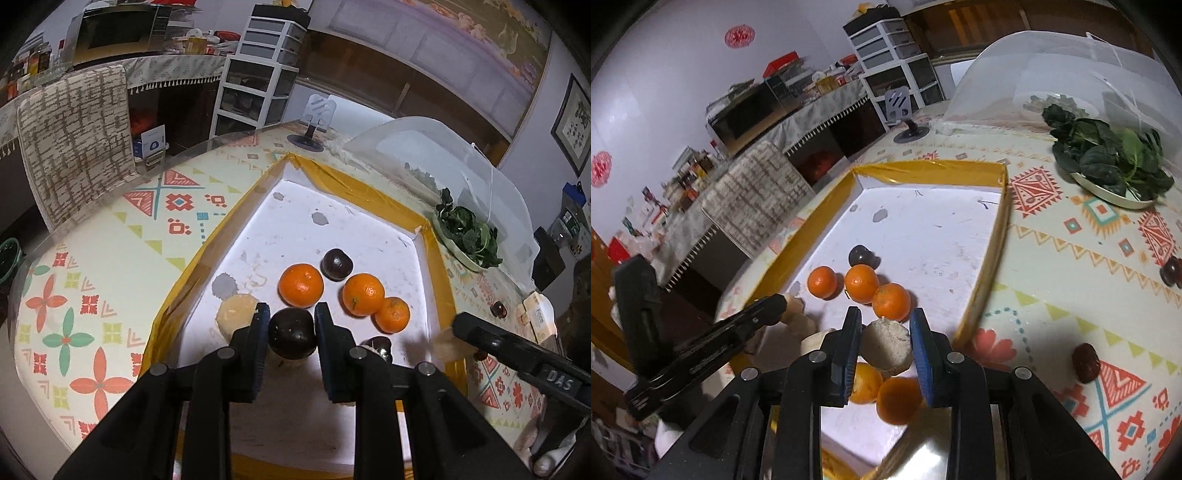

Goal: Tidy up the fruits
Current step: 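Carry the chestnut and chunk over the tray and open both tools, then move both open tools back toward the red date and chestnuts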

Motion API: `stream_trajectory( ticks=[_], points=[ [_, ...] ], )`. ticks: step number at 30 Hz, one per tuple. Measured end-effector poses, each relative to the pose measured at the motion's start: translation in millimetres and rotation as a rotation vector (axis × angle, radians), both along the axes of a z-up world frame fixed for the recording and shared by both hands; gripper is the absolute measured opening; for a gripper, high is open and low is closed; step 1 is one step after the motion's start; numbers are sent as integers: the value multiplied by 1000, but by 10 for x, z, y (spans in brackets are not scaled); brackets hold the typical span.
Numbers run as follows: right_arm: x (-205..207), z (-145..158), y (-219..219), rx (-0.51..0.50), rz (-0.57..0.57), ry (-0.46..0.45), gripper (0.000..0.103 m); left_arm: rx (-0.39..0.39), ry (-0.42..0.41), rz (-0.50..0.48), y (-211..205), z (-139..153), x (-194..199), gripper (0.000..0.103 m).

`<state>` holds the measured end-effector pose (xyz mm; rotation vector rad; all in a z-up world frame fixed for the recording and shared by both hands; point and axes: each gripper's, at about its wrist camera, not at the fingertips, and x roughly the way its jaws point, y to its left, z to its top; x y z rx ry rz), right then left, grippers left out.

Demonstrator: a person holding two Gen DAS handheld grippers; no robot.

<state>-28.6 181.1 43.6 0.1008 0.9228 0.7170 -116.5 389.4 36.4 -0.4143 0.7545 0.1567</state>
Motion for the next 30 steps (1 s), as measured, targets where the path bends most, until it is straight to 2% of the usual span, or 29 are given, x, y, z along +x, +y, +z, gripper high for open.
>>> stream_trajectory(
  ticks=[1, 3, 4, 6, 7, 9, 10, 14, 17, 19, 25, 30],
  points=[
    [2, -13, 23, -6, -1, -3, 29, 0, -1, -1, 2, 1, -3, 27],
    [-8, -19, 44, -15, -12, -19, 29, 4, -7, 0, -2, 20, -17, 46],
    [-14, -18, 55, -20, -16, -32, 29, 14, -13, 6, -12, 40, -28, 51],
    [-16, -9, 64, -20, -22, -47, 30, 30, -27, 4, -35, 84, -41, 55],
    [-20, -3, 61, -17, -22, -49, 34, 37, -30, 1, -51, 105, -42, 56],
    [-30, 13, 38, -8, -30, -53, 43, 49, -34, -1, -80, 137, -40, 63],
    [-35, 19, 19, 0, -36, -53, 47, 56, -37, 1, -97, 149, -46, 65],
    [-72, 51, -87, 22, -60, -57, 49, 86, -45, 6, -162, 215, -67, 68],
    [-135, 91, -194, 37, -82, -69, 55, 97, -53, 9, -222, 278, -84, 74],
    [-180, 116, -290, 50, -93, -77, 60, 99, -59, 0, -269, 317, -91, 75],
    [-228, 140, -714, 66, -160, -84, 62, 108, -80, -50, -495, 420, -124, 75],
    [-174, 122, -1286, 57, -282, -85, 62, 123, -99, -105, -738, 494, -137, 76]
  ],
)
